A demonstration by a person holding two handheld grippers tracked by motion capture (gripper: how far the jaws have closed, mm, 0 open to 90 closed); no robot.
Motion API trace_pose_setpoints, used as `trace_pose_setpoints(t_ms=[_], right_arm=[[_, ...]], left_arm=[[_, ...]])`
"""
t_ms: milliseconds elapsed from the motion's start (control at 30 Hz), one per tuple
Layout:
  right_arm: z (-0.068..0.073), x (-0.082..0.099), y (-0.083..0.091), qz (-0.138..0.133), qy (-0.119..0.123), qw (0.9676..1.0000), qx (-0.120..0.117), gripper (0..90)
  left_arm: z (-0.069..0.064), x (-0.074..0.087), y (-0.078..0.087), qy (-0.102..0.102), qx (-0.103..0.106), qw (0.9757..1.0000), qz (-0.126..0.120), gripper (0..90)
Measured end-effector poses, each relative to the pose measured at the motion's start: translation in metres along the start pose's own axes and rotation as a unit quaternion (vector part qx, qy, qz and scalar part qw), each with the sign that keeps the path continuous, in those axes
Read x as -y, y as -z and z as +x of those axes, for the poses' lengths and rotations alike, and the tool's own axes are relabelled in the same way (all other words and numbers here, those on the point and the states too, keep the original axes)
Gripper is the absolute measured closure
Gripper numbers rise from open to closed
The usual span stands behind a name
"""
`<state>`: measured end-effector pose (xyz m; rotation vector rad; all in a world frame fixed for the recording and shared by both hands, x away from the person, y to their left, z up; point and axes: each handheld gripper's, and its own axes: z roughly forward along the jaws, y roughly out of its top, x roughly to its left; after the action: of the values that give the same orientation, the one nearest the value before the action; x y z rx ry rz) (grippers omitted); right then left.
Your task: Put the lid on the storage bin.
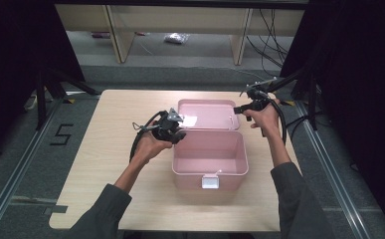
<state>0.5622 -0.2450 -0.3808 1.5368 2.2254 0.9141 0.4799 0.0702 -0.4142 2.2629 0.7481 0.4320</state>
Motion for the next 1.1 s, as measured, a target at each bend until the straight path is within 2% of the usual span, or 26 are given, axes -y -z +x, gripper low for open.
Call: trace_pose_setpoints(t_ms=[33, 100, 167, 200, 233, 267, 300, 333, 367, 400, 433, 467, 500, 567, 633, 700, 733, 867, 900, 933, 967, 1000, 1033, 1100], right_arm=[[0.000, 0.000, 0.000, 0.002, -0.008, 1.0000, -0.003, 47.9], [-0.004, 0.000, -0.004, -0.007, 0.009, 0.9999, 0.009, 50.3], [-0.002, 0.000, -0.006, -0.001, -0.018, 0.9998, 0.005, 52.3], [-0.007, -0.001, -0.008, -0.006, 0.002, 0.9999, 0.010, 53.9], [-0.005, -0.002, -0.009, -0.004, -0.019, 0.9998, 0.010, 54.5], [-0.007, -0.001, -0.011, -0.009, -0.012, 0.9998, 0.010, 55.6], [-0.005, -0.002, -0.012, -0.003, -0.023, 0.9997, 0.007, 57.0], [-0.008, -0.002, -0.014, -0.009, -0.008, 0.9998, 0.014, 57.6], [-0.007, -0.002, -0.016, -0.013, -0.013, 0.9997, 0.012, 58.9], [-0.006, -0.003, -0.016, -0.008, -0.009, 0.9998, 0.017, 59.5], [-0.008, -0.004, -0.019, -0.001, 0.007, 0.9996, 0.026, 60.3], [-0.004, -0.006, -0.019, -0.001, -0.001, 0.9993, 0.036, 61.2], [0.001, -0.007, -0.021, 0.006, -0.024, 0.9990, 0.037, 62.1], [-0.002, -0.010, -0.022, 0.005, -0.001, 0.9994, 0.034, 62.9], [0.001, -0.012, -0.025, 0.012, -0.006, 0.9992, 0.038, 64.0], [0.000, -0.012, -0.029, 0.013, 0.006, 0.9992, 0.039, 65.1], [0.002, -0.012, -0.030, 0.023, -0.013, 0.9990, 0.036, 65.8], [0.001, -0.010, -0.037, 0.028, -0.005, 0.9987, 0.043, 68.7], [-0.001, -0.010, -0.039, 0.026, 0.005, 0.9988, 0.041, 69.6], [0.001, -0.010, -0.040, 0.033, -0.008, 0.9982, 0.050, 71.1], [0.002, -0.010, -0.041, 0.035, -0.010, 0.9982, 0.048, 72.3], [0.001, -0.010, -0.042, 0.033, -0.009, 0.9983, 0.047, 73.7], [-0.001, -0.010, -0.044, 0.027, 0.006, 0.9985, 0.048, 74.7], [0.001, -0.010, -0.044, 0.025, 0.004, 0.9984, 0.050, 75.6]], left_arm=[[0.000, 0.000, -0.001, 0.002, 0.001, 1.0000, -0.001, 75.5], [0.000, 0.000, -0.001, 0.001, 0.001, 1.0000, -0.001, 75.5], [0.000, 0.000, 0.000, -0.001, 0.001, 1.0000, -0.001, 75.5], [0.000, 0.000, 0.000, 0.000, 0.001, 1.0000, -0.002, 75.5], [-0.001, 0.000, 0.000, -0.001, 0.001, 1.0000, -0.002, 75.5], [-0.001, 0.000, 0.000, -0.002, 0.002, 1.0000, -0.002, 75.5], [-0.001, 0.000, 0.000, -0.003, 0.000, 1.0000, -0.001, 75.4], [-0.001, 0.000, 0.000, -0.004, 0.000, 1.0000, -0.001, 75.4], [-0.001, 0.000, -0.001, -0.003, 0.000, 1.0000, -0.001, 75.4], [0.000, 0.000, -0.001, -0.004, 0.000, 1.0000, -0.001, 75.3], [0.000, 0.000, -0.001, -0.004, 0.001, 1.0000, -0.002, 75.3], [0.000, 0.000, -0.001, -0.004, 0.001, 1.0000, -0.002, 75.3], [0.000, 0.000, -0.001, -0.004, 0.001, 1.0000, -0.002, 75.3], [0.000, 0.000, -0.001, -0.003, 0.002, 1.0000, -0.003, 75.3], [0.000, 0.000, -0.001, -0.003, 0.002, 1.0000, -0.003, 75.3], [0.000, 0.000, -0.001, -0.003, 0.002, 1.0000, -0.004, 75.3], [0.000, 0.000, -0.001, -0.003, 0.002, 1.0000, -0.004, 75.3], [0.000, 0.000, -0.001, -0.004, 0.000, 1.0000, -0.003, 75.2], [0.000, 0.000, -0.001, -0.005, 0.000, 1.0000, -0.003, 75.2], [0.000, 0.000, -0.002, -0.005, 0.000, 1.0000, -0.003, 75.2], [0.000, 0.000, -0.001, -0.005, -0.001, 1.0000, -0.002, 75.2], [0.000, 0.000, -0.002, -0.004, 0.000, 1.0000, -0.002, 75.2], [0.000, 0.000, -0.002, -0.003, 0.000, 1.0000, -0.003, 75.2], [0.000, 0.000, -0.002, -0.004, -0.001, 1.0000, -0.003, 75.2]])
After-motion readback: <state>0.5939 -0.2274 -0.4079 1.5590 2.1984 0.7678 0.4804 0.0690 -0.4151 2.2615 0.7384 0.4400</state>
